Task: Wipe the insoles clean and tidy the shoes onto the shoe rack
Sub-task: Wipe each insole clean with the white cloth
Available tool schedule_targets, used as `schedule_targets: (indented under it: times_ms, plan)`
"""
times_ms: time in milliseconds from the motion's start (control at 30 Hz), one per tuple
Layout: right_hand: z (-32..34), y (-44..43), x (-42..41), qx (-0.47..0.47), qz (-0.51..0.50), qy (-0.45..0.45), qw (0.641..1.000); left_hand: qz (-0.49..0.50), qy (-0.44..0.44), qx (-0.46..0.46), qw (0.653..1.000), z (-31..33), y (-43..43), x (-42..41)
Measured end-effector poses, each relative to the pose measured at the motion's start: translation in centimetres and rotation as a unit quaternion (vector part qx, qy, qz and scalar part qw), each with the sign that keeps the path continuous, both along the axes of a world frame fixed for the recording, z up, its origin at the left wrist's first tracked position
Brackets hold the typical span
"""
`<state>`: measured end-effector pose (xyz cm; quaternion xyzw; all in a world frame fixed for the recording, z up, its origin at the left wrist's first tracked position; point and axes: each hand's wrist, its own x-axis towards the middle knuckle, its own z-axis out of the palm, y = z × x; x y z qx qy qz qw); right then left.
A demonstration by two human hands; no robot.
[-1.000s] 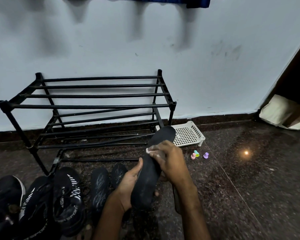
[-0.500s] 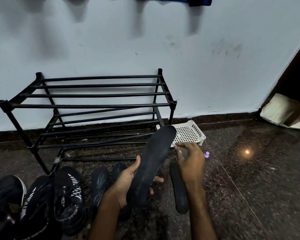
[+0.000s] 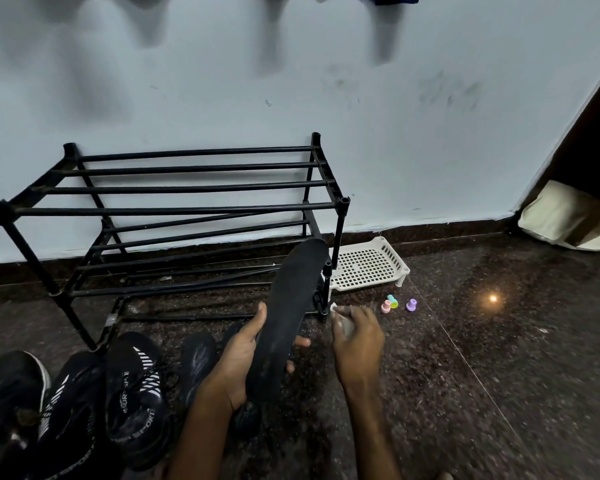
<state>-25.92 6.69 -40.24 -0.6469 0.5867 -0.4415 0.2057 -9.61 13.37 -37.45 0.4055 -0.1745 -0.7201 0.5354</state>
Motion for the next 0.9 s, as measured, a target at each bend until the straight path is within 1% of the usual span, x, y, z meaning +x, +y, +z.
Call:
schedule_targets:
  times_ms: [67, 133, 200, 233, 267, 333, 400, 467, 533, 600, 667, 733, 767, 833, 900]
  plan:
    - [1.0, 0.1, 0.6, -0.048, 0.013, -0.023, 0.999, 0.001, -0.008, 0.009, 1.000, -0.1, -0.1, -0.1]
    - [2.1, 0.2, 1.5, -0.093, 0.073, -0.036, 0.992, 0.006, -0.013, 0.017, 1.000, -0.2, 0.0, -0.2]
    - [2.5, 0.4, 2.1, -0.100, 0.141, -0.015, 0.985, 0.013, -0.011, 0.013, 1.000, -0.3, 0.1, -0.4]
    - [2.4, 0.3, 2.2, -0.089, 0.151, 0.011, 0.984, 0.011, -0.018, 0.007, 1.000, -0.3, 0.2, -0.5]
    - [1.9, 0.2, 2.1, -0.068, 0.138, 0.038, 0.987, 0.007, -0.027, 0.001, 1.000, -0.2, 0.2, -0.5]
    - [0.9, -0.2, 1.1, -0.004, 0.075, 0.074, 0.994, 0.001, -0.025, -0.004, 1.000, -0.1, 0.1, -0.2]
    - [0.1, -0.4, -0.2, 0.030, 0.035, 0.053, 0.998, 0.012, 0.012, -0.005, 1.000, 0.1, 0.1, 0.1]
    - [-0.1, -0.6, -0.7, 0.028, 0.031, 0.012, 0.999, 0.044, 0.045, -0.011, 0.998, 0.1, -0.2, 0.3]
    - [0.6, -0.4, -0.3, 0.001, 0.061, -0.022, 0.998, 0.103, 0.075, -0.025, 0.992, 0.0, -0.5, 0.4]
    - [1.9, 0.2, 0.6, -0.019, 0.106, -0.077, 0.991, 0.155, 0.099, -0.030, 0.982, -0.1, -0.8, 0.2]
    - [2.7, 0.9, 1.7, -0.030, 0.166, -0.106, 0.980, 0.174, 0.124, -0.023, 0.977, 0.0, -0.8, 0.1]
    - [2.7, 1.4, 2.7, -0.017, 0.227, -0.095, 0.969, 0.167, 0.147, -0.014, 0.975, 0.0, -0.8, 0.3]
    - [2.6, 1.7, 3.1, -0.007, 0.248, -0.076, 0.966, 0.163, 0.150, -0.007, 0.975, -0.1, -0.8, 0.4]
    - [1.9, 1.9, 3.6, 0.020, 0.265, -0.049, 0.963, 0.158, 0.152, 0.002, 0.976, -0.6, -0.9, 0.6]
    - [1.3, 1.8, 3.3, 0.077, 0.287, -0.071, 0.952, 0.160, 0.149, 0.004, 0.976, -1.1, -0.9, 0.9]
